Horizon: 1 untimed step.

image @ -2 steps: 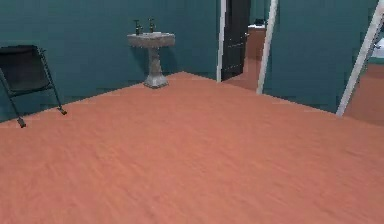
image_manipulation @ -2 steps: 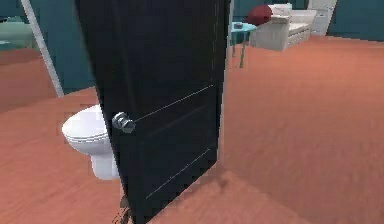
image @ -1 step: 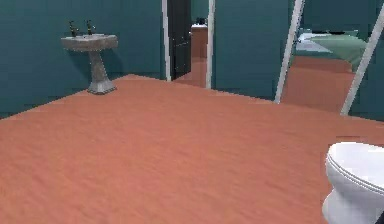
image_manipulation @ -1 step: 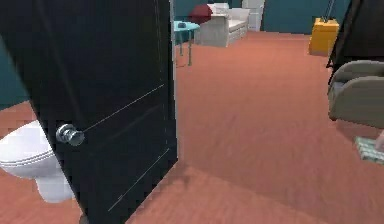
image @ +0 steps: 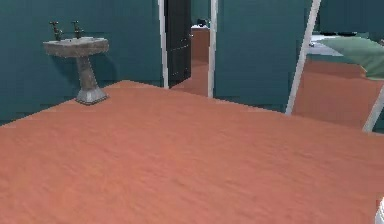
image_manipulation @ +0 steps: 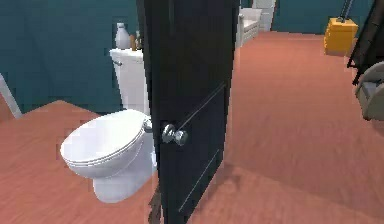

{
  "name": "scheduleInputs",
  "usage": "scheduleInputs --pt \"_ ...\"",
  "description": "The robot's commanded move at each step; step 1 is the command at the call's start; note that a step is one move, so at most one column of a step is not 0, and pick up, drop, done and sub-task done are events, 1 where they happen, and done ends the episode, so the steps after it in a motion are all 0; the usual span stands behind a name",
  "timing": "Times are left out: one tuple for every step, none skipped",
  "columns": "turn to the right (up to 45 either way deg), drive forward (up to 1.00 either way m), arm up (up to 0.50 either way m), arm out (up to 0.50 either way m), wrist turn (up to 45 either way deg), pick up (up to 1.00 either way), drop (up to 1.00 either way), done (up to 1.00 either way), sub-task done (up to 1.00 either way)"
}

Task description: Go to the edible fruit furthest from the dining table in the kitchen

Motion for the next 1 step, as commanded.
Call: scheduleInputs --pt "-3.0 0.0 0.0 0.0 0.0 0.0 0.0 0.0 0.0"
